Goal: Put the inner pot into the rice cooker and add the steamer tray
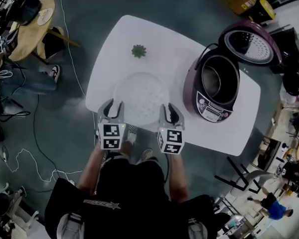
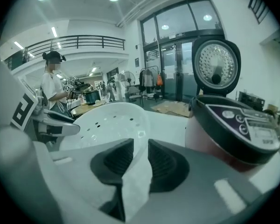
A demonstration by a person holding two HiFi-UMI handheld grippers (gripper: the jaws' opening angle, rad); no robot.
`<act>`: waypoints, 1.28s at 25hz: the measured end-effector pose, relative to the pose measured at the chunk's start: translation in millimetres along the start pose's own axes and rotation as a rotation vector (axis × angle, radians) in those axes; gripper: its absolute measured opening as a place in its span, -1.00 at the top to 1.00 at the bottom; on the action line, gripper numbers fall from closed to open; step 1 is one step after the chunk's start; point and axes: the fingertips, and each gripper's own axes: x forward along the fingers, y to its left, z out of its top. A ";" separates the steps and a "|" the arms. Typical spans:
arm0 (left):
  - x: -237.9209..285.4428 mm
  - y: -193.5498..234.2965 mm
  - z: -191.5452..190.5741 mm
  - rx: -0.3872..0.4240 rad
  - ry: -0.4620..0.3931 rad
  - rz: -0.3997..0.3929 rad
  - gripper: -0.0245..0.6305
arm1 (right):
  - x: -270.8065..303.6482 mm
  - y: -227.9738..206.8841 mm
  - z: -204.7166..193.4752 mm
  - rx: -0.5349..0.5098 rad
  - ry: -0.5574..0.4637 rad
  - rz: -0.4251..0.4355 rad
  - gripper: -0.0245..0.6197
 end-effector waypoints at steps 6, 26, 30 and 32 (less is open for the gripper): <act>-9.4 -15.0 47.4 0.047 -0.087 -0.025 0.49 | -25.4 -20.3 37.4 0.000 -0.087 -0.065 0.64; -17.8 -106.0 167.3 0.205 -0.301 -0.225 0.49 | -121.3 -106.8 99.7 0.057 -0.286 -0.353 0.64; -14.5 -128.8 185.6 0.231 -0.329 -0.268 0.49 | -136.2 -127.5 104.5 0.077 -0.312 -0.405 0.64; -12.5 -141.7 193.3 0.244 -0.341 -0.288 0.49 | -143.8 -138.9 106.0 0.085 -0.324 -0.428 0.64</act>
